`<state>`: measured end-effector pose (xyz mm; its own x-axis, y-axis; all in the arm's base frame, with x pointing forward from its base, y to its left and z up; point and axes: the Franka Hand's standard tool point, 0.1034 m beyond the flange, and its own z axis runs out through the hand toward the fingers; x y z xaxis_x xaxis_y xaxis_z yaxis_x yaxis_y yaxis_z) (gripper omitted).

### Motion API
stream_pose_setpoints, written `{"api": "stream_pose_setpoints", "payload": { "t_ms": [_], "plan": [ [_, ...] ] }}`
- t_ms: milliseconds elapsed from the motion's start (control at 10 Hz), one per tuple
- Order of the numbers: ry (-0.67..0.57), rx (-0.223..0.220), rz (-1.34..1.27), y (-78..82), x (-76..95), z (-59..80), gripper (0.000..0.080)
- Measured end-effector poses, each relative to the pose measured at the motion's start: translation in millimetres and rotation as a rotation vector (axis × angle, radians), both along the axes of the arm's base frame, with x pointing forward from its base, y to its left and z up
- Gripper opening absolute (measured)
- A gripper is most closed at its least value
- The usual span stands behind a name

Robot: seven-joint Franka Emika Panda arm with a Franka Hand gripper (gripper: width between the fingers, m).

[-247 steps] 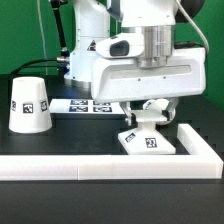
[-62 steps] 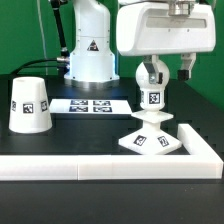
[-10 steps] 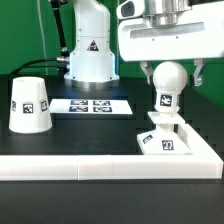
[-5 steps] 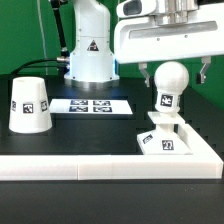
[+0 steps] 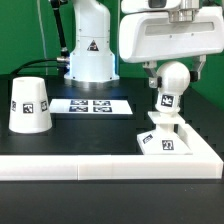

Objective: Assemble lamp

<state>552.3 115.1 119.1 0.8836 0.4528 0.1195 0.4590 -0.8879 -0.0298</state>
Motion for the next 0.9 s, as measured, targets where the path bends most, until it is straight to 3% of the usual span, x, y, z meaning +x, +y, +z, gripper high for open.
{"api": "stream_pose_setpoints", "payload": {
  "t_ms": [400, 600, 900],
  "plan": [
    [-0.025, -0.043, 0.330, -3.8, 0.3, -1.3, 0.0698],
    [-0.039, -0.104, 0.591, 0.4, 0.0, -2.8, 0.0698],
    [-0.044, -0.147, 0.794, 0.0, -0.4, -3.8, 0.0698]
  ]
}}
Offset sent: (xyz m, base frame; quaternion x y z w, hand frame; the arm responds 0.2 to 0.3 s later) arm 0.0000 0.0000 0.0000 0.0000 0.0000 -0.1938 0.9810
